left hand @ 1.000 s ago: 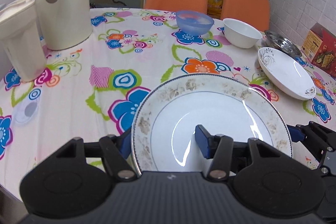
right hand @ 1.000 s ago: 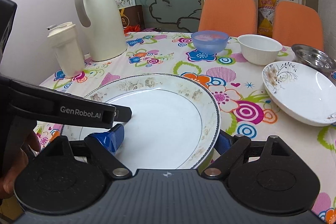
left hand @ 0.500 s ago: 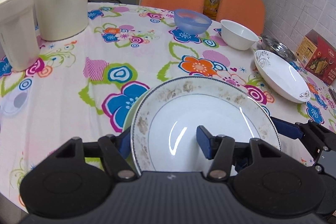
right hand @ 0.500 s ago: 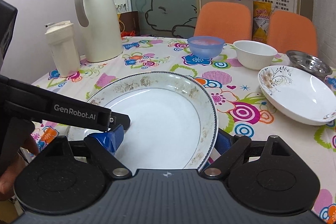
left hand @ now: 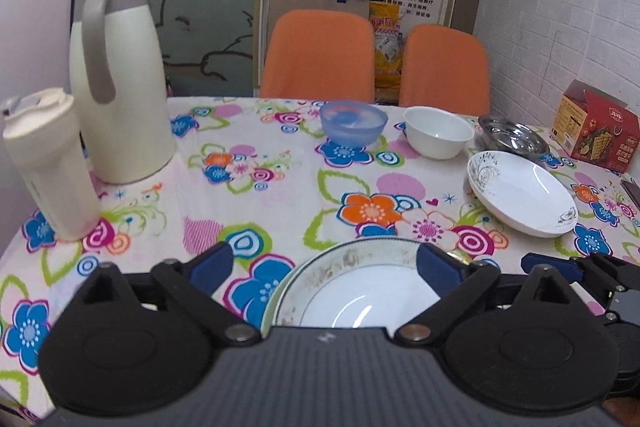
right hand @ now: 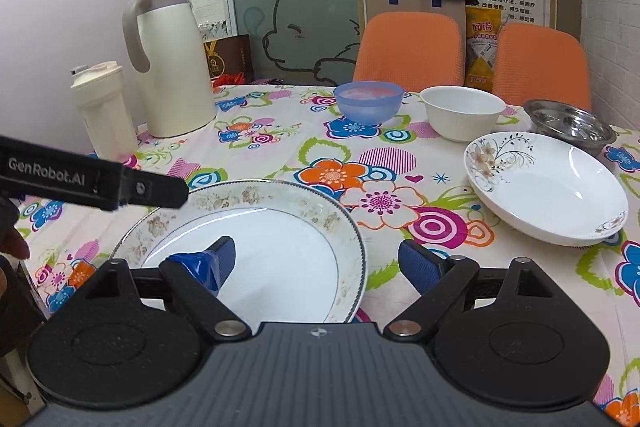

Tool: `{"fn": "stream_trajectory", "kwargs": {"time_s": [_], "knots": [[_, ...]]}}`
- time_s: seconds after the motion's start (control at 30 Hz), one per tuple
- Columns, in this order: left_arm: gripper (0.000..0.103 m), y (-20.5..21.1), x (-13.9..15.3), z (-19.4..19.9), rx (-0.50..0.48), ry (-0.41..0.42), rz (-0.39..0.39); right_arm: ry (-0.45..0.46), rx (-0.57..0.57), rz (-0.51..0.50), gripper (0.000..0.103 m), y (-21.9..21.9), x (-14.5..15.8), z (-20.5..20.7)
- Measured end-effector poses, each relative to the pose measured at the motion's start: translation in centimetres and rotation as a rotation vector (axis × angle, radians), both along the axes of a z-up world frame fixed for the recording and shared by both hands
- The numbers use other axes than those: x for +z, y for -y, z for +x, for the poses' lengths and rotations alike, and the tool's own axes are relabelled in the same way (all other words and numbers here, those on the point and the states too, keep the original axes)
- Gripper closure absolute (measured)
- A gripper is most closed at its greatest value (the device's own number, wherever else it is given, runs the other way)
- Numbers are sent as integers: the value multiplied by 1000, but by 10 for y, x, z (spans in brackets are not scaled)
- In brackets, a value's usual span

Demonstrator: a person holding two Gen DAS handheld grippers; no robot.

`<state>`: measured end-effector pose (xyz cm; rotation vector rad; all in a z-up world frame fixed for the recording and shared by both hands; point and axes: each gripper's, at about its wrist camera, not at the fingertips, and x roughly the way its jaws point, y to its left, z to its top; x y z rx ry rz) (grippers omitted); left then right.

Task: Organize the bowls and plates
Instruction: 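Grasp the brown-floral white plate rim with the left gripper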

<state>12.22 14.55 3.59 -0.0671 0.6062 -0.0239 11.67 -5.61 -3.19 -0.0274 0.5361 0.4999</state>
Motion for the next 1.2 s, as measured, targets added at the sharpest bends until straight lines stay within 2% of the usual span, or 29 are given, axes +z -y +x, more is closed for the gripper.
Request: {"fn": "stream_trajectory", "kwargs": {"time_s": [0.17, 0.3, 0.43, 0.57, 0.67, 0.77, 0.9, 1.07, 1.2], "knots": [[4, 42, 2, 25, -110, -13, 35, 28, -46, 9, 27, 30, 15, 1], [2, 79, -10, 56, -195, -84, 34, 49, -148, -4, 27, 74, 25, 7], [2, 107, -22, 101, -250, -198, -15, 28, -270, -15, 27, 123, 23, 23], [2, 129, -25, 152, -279, -249, -69, -44, -350, 16, 27, 162, 13, 53], [2, 146, -35, 191, -289, -317, -100, -85, -348, 7, 27, 170, 4, 84], [2, 158, -45, 213, -275, -350, -91, -117, -333, -18, 27, 171, -6, 114], [2, 169, -52, 224, -269, -346, -58, -150, -302, -36, 27, 169, -15, 135], [2, 177, -62, 233, -277, -369, -52, -163, -283, -34, 26, 168, -19, 142], [2, 182, -64, 234, -278, -358, -21, -145, -273, -56, 26, 163, -20, 145]]}}
